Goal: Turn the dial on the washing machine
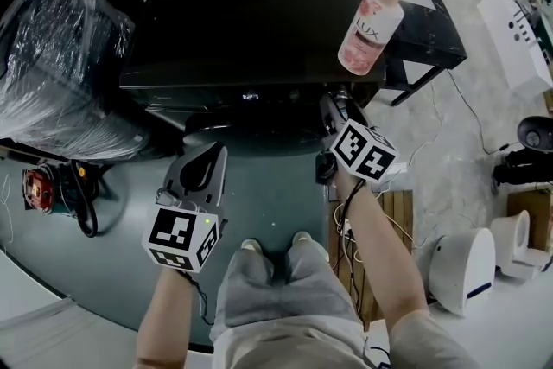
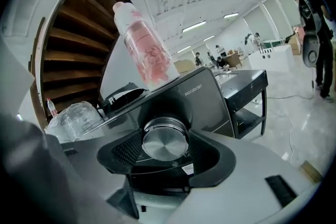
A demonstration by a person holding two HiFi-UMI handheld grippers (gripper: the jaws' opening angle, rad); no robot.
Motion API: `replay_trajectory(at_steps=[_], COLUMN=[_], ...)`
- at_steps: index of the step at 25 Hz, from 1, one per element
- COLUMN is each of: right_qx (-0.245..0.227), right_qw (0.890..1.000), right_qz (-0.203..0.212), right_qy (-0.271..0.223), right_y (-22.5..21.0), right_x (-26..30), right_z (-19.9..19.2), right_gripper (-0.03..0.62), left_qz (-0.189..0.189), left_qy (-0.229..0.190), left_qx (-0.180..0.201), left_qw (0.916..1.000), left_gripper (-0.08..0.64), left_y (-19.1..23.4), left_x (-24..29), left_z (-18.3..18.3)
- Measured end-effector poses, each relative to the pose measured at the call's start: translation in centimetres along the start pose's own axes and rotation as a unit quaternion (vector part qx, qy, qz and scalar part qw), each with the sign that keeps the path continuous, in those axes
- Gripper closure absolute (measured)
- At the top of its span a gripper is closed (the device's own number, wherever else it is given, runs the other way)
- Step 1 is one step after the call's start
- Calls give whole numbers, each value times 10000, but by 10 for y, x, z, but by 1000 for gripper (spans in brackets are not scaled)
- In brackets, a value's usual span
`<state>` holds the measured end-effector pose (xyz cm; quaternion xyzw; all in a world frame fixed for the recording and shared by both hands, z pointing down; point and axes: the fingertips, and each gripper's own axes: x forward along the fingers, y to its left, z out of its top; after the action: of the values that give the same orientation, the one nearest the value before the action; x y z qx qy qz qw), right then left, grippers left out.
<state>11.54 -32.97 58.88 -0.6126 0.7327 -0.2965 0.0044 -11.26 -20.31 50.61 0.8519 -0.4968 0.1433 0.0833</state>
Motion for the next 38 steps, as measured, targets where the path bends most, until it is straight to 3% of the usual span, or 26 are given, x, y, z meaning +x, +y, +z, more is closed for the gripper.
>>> replay_trajectory(at_steps=[10, 18, 23, 29, 33, 38], right_qx=[-651, -1617, -1908, -2347, -2580, -2771], right_qw=[9974, 9822, 9679, 9578, 9504, 9357], right_qz=[108, 862, 1584, 1658, 1651, 1945], right_qy=[292, 423, 410, -98, -532, -996], right_y=[17, 82, 132, 175, 202, 242], right_x=[-26, -82, -125, -180, -217, -262], right_z=[-3, 30, 61, 117, 153, 195], right_gripper=[295, 390, 454, 501, 506, 529], left_qz=[-94, -30, -27, -87, -115, -104], left_qy=[113, 35, -88, -221, -524, -823], left_qx=[-46, 31, -4, 86, 267, 539], left_qw=[9999, 10000, 10000, 9997, 9982, 9951], left_gripper=[540, 540, 540, 540, 540, 540], left_y=[5, 10, 9, 4, -2, -6], left_x=[-18, -47, -66, -92, -116, -143], left_z=[12, 54, 88, 132, 173, 217])
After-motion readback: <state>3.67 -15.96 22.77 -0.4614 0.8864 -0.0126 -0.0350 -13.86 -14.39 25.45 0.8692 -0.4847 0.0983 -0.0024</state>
